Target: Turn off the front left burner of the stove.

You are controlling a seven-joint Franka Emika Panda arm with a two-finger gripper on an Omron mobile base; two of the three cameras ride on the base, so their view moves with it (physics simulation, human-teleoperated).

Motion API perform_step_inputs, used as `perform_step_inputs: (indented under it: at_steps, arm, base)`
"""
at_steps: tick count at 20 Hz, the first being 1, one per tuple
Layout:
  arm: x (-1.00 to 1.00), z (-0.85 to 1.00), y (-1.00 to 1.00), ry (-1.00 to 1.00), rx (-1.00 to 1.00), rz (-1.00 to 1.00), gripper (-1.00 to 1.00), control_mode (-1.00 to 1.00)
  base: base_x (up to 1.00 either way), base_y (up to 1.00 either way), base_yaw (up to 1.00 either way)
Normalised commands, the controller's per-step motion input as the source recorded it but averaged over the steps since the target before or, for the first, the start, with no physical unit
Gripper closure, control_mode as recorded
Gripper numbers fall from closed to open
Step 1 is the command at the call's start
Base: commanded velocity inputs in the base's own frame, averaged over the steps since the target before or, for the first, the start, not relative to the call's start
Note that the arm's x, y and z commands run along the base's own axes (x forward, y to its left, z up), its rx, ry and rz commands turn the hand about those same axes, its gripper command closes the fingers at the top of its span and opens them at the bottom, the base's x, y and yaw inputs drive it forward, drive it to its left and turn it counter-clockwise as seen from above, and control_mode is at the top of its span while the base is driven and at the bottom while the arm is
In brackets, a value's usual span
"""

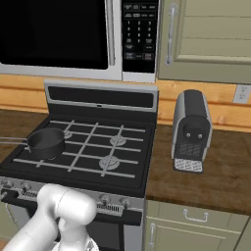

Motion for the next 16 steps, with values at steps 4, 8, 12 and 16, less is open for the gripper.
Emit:
perform_step_inputs:
  at_steps: [4, 8, 12, 16]
  arm:
    - [0.04, 0.06, 0.0, 0.0, 0.0, 0.0, -1.0, -1.0]
    - [0.12, 0.06, 0.0, 0.04, 0.0, 0.0, -1.0, -1.0]
    - [0.1, 0.04, 0.0, 0.06, 0.0, 0.0, -1.0, -1.0]
    - [0.0, 0.0, 0.0, 0.0, 0.0, 0.0, 1.0, -1.0]
  base:
    - [0.0, 0.0, 0.0]
    - [0.0, 0.0, 0.0]
    - [0.0, 0.0, 0.0]
    - [0.0, 0.0, 0.0]
